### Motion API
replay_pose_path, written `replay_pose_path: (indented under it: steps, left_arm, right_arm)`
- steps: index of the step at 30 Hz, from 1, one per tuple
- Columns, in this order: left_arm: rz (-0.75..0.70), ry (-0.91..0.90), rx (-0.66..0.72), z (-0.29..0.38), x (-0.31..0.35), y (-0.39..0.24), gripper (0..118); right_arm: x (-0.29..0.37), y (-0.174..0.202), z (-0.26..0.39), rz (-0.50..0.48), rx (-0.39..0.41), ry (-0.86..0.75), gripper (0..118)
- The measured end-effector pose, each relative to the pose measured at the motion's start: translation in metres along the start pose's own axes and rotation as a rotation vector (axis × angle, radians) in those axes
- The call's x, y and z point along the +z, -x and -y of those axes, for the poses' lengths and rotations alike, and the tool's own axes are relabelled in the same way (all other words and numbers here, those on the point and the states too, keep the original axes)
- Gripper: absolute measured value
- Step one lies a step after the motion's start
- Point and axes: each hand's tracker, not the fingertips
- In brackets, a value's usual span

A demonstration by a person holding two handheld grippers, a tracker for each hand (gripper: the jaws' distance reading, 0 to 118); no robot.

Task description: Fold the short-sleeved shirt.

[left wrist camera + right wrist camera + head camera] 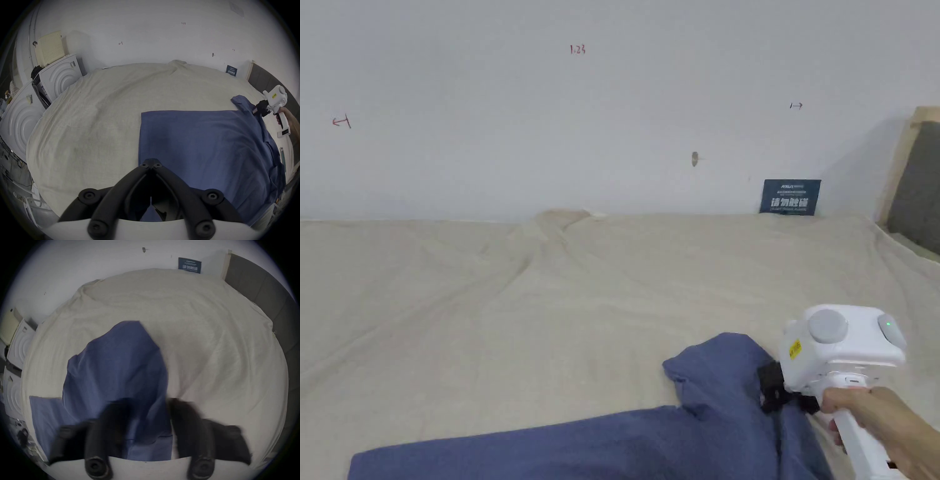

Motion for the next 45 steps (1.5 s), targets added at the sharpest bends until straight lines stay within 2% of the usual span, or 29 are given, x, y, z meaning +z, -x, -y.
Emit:
replay_pose_path:
  steps: [1,2,4,5,6,7,8,10,11,12,15,21,23,27,28,30,32,33,36,40,45]
  left_arm:
    - [-0.002,0.004,-0.002,-0.001,-0.003,0.002,0]
    - [-0.002,0.01,0.003,-0.002,-0.007,0.003,0]
    - [0.012,0.021,0.023,-0.007,-0.013,0.006,0]
    - [0.025,0.022,0.032,-0.01,-0.019,0.011,0]
    - [0.037,0.022,0.036,-0.015,-0.025,0.014,0]
    - [0.029,0.029,0.033,-0.021,-0.03,0.016,12]
    - [0.03,0.054,0.043,-0.029,-0.037,0.018,36]
    - [0.025,0.063,0.045,-0.046,-0.055,0.024,104]
    - [0.038,0.071,0.065,-0.056,-0.066,0.028,114]
    - [0.052,0.075,0.087,-0.067,-0.074,0.031,114]
    - [0.108,0.115,0.091,-0.095,-0.104,0.033,114]
    - [0.019,0.23,0.026,-0.123,-0.167,0.014,113]
    - [0.027,0.222,0.04,-0.124,-0.183,0.013,98]
    - [0.003,0.223,0.053,-0.115,-0.186,0.006,96]
    - [0.003,0.225,0.035,-0.116,-0.182,0.004,92]
    - [0.031,0.215,0.033,-0.116,-0.172,-0.001,72]
    - [0.028,0.205,0.02,-0.118,-0.167,-0.008,19]
    - [0.012,0.204,0.011,-0.119,-0.166,-0.011,4]
    - [-0.013,0.207,-0.062,-0.121,-0.162,-0.021,4]
    - [0.03,0.188,0.009,-0.132,-0.141,-0.008,4]
    - [0.068,0.101,0.012,-0.151,-0.092,0.007,4]
  right_arm:
    - [-0.002,0.004,0.001,0.084,0.062,-0.004,24]
    - [0.0,0.005,0.0,0.082,0.106,-0.008,20]
    - [0.004,0.0,-0.003,0.047,0.038,-0.003,1]
    - [0.009,-0.006,-0.004,0.014,-0.025,-0.008,1]
    - [0.012,-0.01,-0.005,-0.004,-0.038,-0.011,1]
    - [0.014,-0.013,-0.004,-0.007,-0.013,-0.018,1]
    - [0.017,-0.014,-0.002,-0.012,-0.012,-0.027,1]
    - [0.024,-0.015,0.001,-0.025,-0.024,-0.045,1]
    - [0.026,-0.014,0.002,-0.023,-0.01,-0.051,1]
    - [0.034,-0.007,0.008,-0.018,-0.005,-0.059,1]
    - [0.036,-0.008,0.007,-0.019,0.001,-0.057,1]
    - [0.034,-0.007,0.009,-0.021,0.002,-0.051,1]
    - [0.034,-0.008,0.011,-0.027,0.006,-0.051,1]
    - [0.035,-0.012,0.011,-0.046,-0.007,-0.051,1]
    - [0.033,-0.013,0.009,-0.049,-0.007,-0.049,1]
    - [0.032,-0.013,0.009,-0.046,-0.004,-0.048,1]
    - [0.032,-0.012,0.009,-0.044,-0.008,-0.05,1]
    - [0.034,-0.012,0.01,-0.048,-0.01,-0.052,1]
    - [0.045,-0.014,0.01,-0.055,-0.012,-0.068,1]
    - [0.069,-0.02,0.009,-0.076,-0.02,-0.099,1]
    - [0.12,-0.022,0.01,-0.117,-0.027,-0.175,1]
